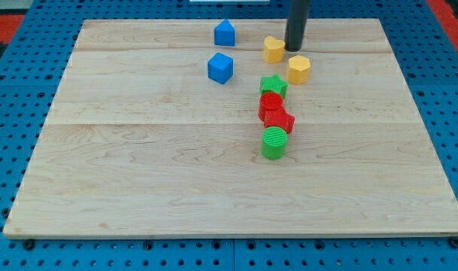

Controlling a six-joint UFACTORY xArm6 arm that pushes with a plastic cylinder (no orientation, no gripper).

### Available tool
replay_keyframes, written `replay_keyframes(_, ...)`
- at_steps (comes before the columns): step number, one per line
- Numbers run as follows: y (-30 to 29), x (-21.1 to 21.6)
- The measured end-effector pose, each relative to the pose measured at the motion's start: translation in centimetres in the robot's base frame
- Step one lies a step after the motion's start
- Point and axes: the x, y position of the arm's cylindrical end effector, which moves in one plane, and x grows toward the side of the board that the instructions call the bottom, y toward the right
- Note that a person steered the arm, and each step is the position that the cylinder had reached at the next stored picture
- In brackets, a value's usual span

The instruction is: Slide the yellow heart in between blue cube and blue triangle

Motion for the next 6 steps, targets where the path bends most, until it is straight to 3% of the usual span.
replay_keyframes(1,-3.7,0.0)
replay_keyframes(4,-0.4,0.5)
replay_keyframes(5,-3.2,3.6)
replay_keyframes(6,-7.4,3.6)
